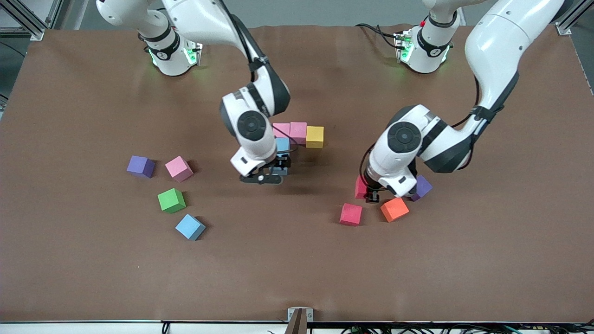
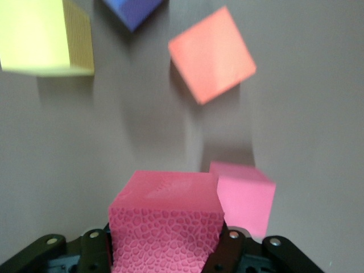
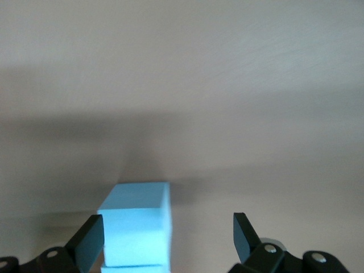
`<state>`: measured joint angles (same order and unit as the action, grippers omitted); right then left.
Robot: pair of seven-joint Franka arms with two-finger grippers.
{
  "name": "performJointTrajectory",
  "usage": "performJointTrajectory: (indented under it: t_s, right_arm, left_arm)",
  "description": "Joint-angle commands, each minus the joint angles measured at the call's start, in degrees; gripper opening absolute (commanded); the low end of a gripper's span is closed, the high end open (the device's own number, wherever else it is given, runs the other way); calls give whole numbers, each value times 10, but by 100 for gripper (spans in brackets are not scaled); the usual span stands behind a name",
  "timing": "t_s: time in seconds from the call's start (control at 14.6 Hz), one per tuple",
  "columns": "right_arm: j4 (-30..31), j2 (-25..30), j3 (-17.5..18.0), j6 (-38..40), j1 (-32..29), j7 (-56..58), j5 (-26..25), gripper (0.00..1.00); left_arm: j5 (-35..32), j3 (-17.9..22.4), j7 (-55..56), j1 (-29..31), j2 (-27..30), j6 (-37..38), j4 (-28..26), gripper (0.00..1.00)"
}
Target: Arrange 11 blocks into digit 3
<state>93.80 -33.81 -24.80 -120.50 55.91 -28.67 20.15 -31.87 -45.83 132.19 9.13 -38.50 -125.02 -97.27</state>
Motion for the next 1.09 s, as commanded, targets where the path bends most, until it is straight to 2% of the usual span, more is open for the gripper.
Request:
performJointTrajectory:
  t_s: [0.0,0.21,0.41,0.62,0.75,1.03]
  right_arm:
    - [20,66,-25,53,-39,16,5,100]
    - [15,85,-102,99,-39,13,4,100]
    - [8,126,-163,193,-39,13,2,100]
    - [-26,126,-233,266,-39,16,2,100]
    - [-34,126,-252,262,-38,14,-5,100]
    - [-33,118,-257,220,-60,-2,1,100]
  left_arm:
    - [-1,30,32,-66,-31,1,46,48]
    - [2,83,59,-148,-60,1,88,48]
    - [1,102,89,-201,-112,0,150,48]
    - [3,133,117,-258,-145,-4,195,48]
    - [7,138,133,-276,-157,-37,198,48]
    - [44,147,134,-313,-168,-46,199,48]
